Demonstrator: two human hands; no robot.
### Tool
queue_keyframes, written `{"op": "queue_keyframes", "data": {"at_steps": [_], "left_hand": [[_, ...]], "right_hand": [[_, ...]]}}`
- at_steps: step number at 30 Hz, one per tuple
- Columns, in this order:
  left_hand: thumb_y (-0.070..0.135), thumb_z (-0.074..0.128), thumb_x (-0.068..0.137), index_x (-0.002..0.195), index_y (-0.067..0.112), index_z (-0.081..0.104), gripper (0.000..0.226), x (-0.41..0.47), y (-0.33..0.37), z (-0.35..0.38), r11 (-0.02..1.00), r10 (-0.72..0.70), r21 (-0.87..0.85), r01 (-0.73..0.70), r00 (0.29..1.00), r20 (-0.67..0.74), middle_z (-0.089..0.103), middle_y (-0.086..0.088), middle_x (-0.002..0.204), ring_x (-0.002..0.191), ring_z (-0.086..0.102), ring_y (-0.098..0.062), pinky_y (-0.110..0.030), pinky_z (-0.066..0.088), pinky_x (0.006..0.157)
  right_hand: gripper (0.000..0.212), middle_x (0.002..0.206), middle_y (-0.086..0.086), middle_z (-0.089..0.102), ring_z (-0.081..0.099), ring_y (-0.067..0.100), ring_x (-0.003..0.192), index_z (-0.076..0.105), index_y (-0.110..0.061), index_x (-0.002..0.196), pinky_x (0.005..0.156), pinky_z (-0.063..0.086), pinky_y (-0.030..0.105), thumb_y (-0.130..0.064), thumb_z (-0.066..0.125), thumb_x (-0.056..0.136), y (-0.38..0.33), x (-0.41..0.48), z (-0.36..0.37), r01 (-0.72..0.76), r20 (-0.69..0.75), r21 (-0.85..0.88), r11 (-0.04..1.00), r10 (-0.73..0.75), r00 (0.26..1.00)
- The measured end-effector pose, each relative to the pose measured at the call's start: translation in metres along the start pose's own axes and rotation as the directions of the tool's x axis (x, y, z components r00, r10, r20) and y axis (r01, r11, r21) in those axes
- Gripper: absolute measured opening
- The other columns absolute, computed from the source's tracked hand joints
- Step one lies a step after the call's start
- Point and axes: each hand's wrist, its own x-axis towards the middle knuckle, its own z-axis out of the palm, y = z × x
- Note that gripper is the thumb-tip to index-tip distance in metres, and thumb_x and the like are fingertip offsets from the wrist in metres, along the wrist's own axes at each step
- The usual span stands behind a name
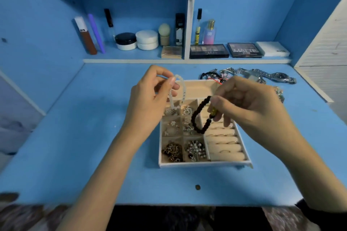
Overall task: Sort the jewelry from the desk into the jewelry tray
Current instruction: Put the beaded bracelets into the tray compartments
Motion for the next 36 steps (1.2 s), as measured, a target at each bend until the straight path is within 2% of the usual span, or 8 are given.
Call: {"op": "queue_keyframes", "data": {"at_steps": [11, 16, 19, 21, 27, 30, 33, 36], "left_hand": [[0.015, 0.052, 0.093, 0.085, 0.025, 0.050, 0.012, -0.004, -0.005, -0.011, 1.000, 0.008, -0.008, -0.008, 1.000, -0.007, 0.068, 0.004, 0.078, 0.068, 0.065, -0.011, -0.037, 0.055, 0.065], [0.018, 0.052, 0.093, 0.086, 0.023, 0.051, 0.009, -0.005, -0.006, -0.013, 1.000, -0.003, -0.023, 0.003, 1.000, 0.001, 0.069, 0.003, 0.079, 0.069, 0.065, -0.010, -0.036, 0.055, 0.066], [0.019, 0.053, 0.093, 0.086, 0.022, 0.051, 0.008, -0.007, -0.006, -0.013, 1.000, -0.008, -0.029, 0.008, 1.000, 0.006, 0.069, 0.003, 0.078, 0.069, 0.065, -0.010, -0.037, 0.055, 0.065], [0.018, 0.053, 0.093, 0.086, 0.021, 0.052, 0.008, -0.007, -0.006, -0.013, 0.999, -0.012, -0.034, 0.012, 1.000, 0.008, 0.069, 0.003, 0.078, 0.069, 0.065, -0.011, -0.039, 0.054, 0.066], [0.019, 0.052, 0.093, 0.088, 0.018, 0.053, 0.005, -0.008, -0.006, -0.012, 0.999, -0.019, -0.034, 0.020, 1.000, 0.016, 0.069, 0.002, 0.078, 0.070, 0.065, -0.012, -0.042, 0.054, 0.067], [0.019, 0.053, 0.093, 0.089, 0.017, 0.053, 0.004, -0.007, -0.006, -0.011, 0.999, -0.021, -0.030, 0.022, 1.000, 0.017, 0.069, 0.003, 0.079, 0.070, 0.065, -0.011, -0.040, 0.054, 0.068], [0.020, 0.053, 0.093, 0.088, 0.019, 0.053, 0.005, -0.007, -0.005, -0.010, 0.999, -0.024, -0.032, 0.025, 1.000, 0.020, 0.069, 0.003, 0.078, 0.069, 0.065, -0.010, -0.040, 0.054, 0.069], [0.020, 0.053, 0.093, 0.090, 0.016, 0.053, 0.005, -0.007, -0.005, -0.009, 0.999, -0.027, -0.039, 0.028, 0.999, 0.025, 0.069, 0.002, 0.080, 0.070, 0.066, -0.011, -0.040, 0.054, 0.070]], "right_hand": [[0.011, 0.060, 0.009, 0.065, 0.060, 0.020, 0.049, 0.059, -0.005, 0.074, 0.049, 0.048, 0.027, -0.005, 0.064, 0.083, -0.002, -0.004, 0.045, -0.137, 0.223, 0.088, 0.987, 0.114, 0.968], [0.010, 0.058, 0.008, 0.066, 0.063, 0.024, 0.050, 0.061, -0.008, 0.073, 0.058, 0.055, 0.041, -0.008, 0.065, 0.082, 0.008, -0.005, 0.055, -0.150, 0.186, -0.060, 0.987, 0.158, 0.970], [0.008, 0.060, -0.005, 0.064, 0.056, 0.004, 0.054, 0.068, -0.014, 0.071, 0.057, 0.044, 0.015, -0.016, 0.071, 0.078, 0.010, -0.008, 0.057, -0.073, 0.188, -0.253, 0.965, 0.123, 0.974], [0.009, 0.067, -0.010, 0.060, 0.053, 0.003, 0.064, 0.070, -0.018, 0.069, 0.061, 0.038, 0.012, -0.020, 0.074, 0.076, 0.010, -0.010, 0.060, -0.002, 0.204, -0.410, 0.912, 0.094, 0.974], [0.010, 0.072, -0.010, 0.047, 0.046, 0.014, 0.082, 0.068, -0.020, 0.070, 0.072, 0.043, 0.035, -0.027, 0.073, 0.075, 0.016, -0.011, 0.067, 0.073, 0.210, -0.576, 0.814, 0.061, 0.976], [0.019, 0.076, -0.018, 0.042, 0.041, 0.011, 0.083, 0.057, -0.029, 0.086, 0.069, 0.037, 0.031, -0.032, 0.072, 0.074, 0.017, -0.006, 0.067, 0.067, 0.224, -0.604, 0.794, 0.088, 0.971], [0.051, 0.086, -0.021, 0.045, 0.041, 0.011, 0.089, 0.049, -0.036, 0.121, 0.073, 0.036, 0.029, -0.032, 0.072, 0.075, 0.020, -0.002, 0.064, 0.111, 0.296, -0.589, 0.800, 0.086, 0.951], [0.043, 0.090, -0.012, 0.052, 0.045, 0.018, 0.091, 0.061, -0.034, 0.118, 0.078, 0.040, 0.031, -0.030, 0.070, 0.076, 0.025, -0.003, 0.061, 0.212, 0.362, -0.567, 0.796, 0.009, 0.932]]}}
